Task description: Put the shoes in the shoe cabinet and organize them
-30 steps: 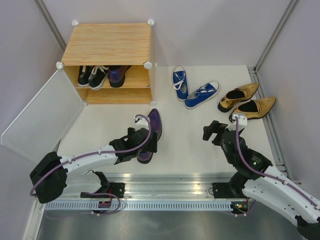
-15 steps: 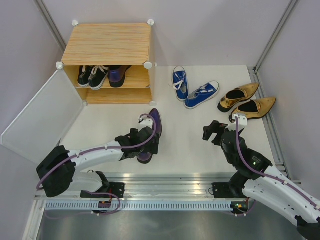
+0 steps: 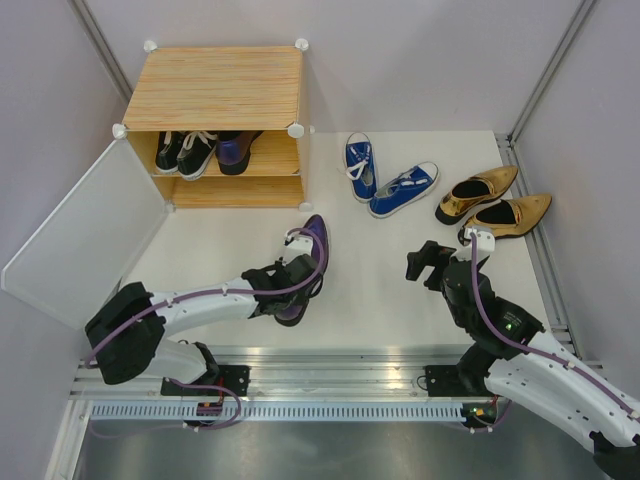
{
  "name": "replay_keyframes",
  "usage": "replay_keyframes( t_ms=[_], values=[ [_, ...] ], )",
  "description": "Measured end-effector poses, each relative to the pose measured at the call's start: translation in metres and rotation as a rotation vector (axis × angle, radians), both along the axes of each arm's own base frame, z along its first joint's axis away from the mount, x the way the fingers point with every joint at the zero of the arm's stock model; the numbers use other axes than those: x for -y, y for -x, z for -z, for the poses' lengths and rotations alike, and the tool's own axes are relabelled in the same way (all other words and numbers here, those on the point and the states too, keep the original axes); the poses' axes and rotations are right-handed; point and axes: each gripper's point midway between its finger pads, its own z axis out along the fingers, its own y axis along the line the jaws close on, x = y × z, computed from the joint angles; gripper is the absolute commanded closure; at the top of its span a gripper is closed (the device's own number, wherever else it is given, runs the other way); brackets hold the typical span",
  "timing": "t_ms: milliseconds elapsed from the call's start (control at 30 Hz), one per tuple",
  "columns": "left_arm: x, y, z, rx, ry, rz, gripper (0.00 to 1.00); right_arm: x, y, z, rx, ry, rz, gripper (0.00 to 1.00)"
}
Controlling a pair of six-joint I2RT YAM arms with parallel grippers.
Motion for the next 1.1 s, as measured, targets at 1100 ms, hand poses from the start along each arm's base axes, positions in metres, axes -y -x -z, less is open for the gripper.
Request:
replay_keyframes(
  t_ms=[1100],
  values=[
    [-0.079,-0.043,-0.111,0.195,0.25,-0.2,0.98,-0.003,-0.001,0.009,-0.029,0.026,-0.012,0.02]
  ],
)
